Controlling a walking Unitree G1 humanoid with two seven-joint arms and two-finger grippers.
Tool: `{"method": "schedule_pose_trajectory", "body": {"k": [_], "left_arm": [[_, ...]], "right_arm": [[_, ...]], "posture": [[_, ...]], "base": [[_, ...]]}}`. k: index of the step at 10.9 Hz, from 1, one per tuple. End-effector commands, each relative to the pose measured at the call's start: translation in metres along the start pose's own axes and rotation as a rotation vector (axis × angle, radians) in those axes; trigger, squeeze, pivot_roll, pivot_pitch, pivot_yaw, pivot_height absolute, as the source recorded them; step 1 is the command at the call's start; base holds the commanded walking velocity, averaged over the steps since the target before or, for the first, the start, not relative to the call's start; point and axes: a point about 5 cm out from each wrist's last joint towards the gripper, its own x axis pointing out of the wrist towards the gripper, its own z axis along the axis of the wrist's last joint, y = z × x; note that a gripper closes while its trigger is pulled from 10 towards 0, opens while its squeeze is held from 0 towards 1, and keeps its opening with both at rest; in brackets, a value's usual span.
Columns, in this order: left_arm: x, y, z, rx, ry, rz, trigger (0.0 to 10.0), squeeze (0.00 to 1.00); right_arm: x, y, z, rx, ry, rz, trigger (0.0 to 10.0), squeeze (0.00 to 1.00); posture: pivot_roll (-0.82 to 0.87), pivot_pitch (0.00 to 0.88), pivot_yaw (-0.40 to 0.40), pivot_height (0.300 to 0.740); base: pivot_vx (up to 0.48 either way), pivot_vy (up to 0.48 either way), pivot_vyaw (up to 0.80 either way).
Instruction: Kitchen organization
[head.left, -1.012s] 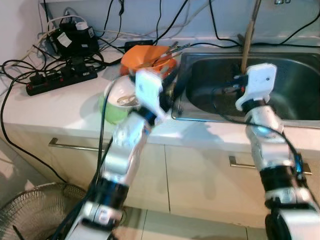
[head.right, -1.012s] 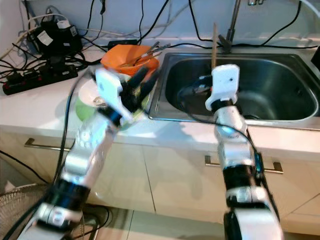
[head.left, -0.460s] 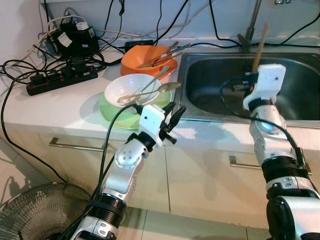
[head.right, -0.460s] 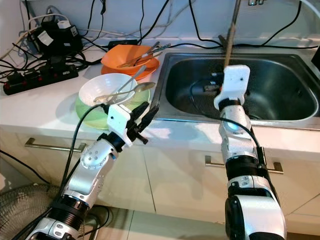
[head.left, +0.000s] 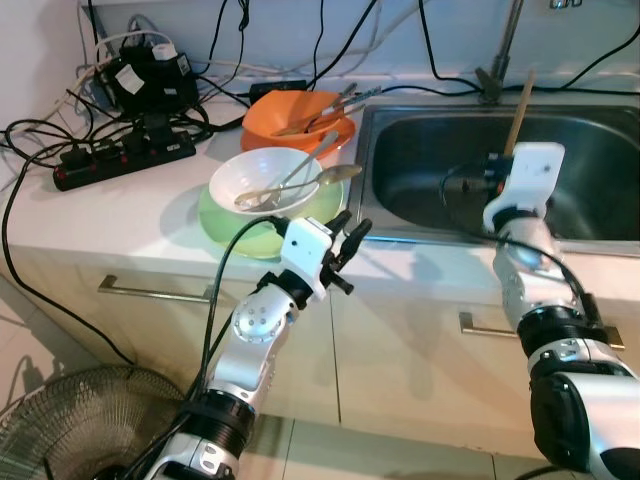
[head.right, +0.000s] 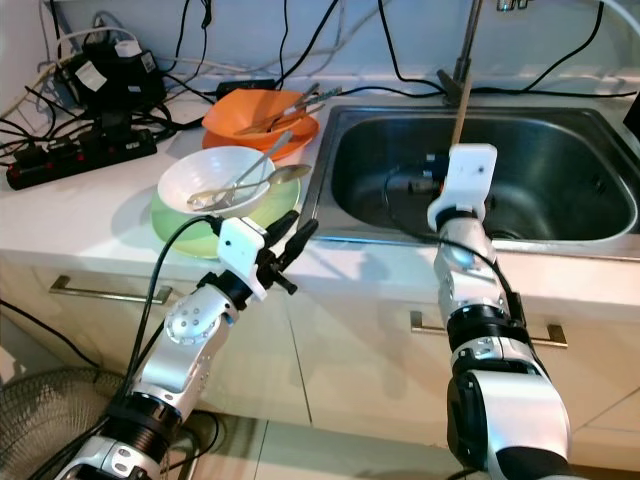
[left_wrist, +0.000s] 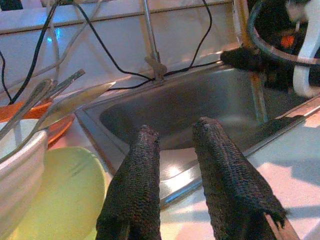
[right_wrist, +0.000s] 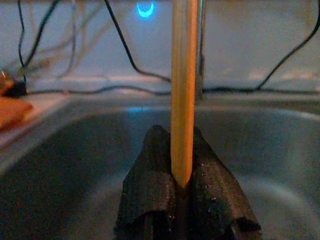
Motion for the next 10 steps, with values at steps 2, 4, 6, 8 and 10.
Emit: {"method": "schedule_pose_trajectory", "body": {"k": [2, 4, 6, 8, 10], "left_arm": [[-0.005, -0.002, -0.007, 0.006, 0.026, -0.006, 10.0, 0.0], [-0.005, -0.005, -0.009, 0.004, 0.029, -0.011, 10.0, 0.0], [-0.005, -0.006, -0.009, 0.004, 0.03, -0.015, 10.0, 0.0], [-0.005, -0.007, -0.009, 0.004, 0.031, -0.015, 10.0, 0.0], [-0.005, -0.007, -0.009, 0.006, 0.029, -0.011, 10.0, 0.0]], "right_arm": [[0.004, 0.001, 0.002, 0.017, 0.007, -0.002, 10.0, 0.04], [0.002, 0.001, -0.003, 0.013, 0.029, -0.006, 10.0, 1.0], [0.002, 0.001, -0.005, 0.009, 0.033, -0.002, 10.0, 1.0], [0.002, 0.003, -0.004, -0.013, 0.024, 0.011, 10.0, 0.0], [0.005, 0.006, 0.008, -0.012, -0.045, 0.021, 10.0, 0.0]], "posture": [[0.04, 0.047, 0.106, 0.74], [0.05, 0.049, 0.104, 0.74], [0.05, 0.05, 0.103, 0.74], [0.05, 0.049, 0.103, 0.74], [0.05, 0.05, 0.101, 0.74]], "base": [[0.0, 0.0, 0.0], [0.0, 0.0, 0.0], [0.0, 0.0, 0.0], [0.0, 0.0, 0.0], [0.0, 0.0, 0.0]]}}
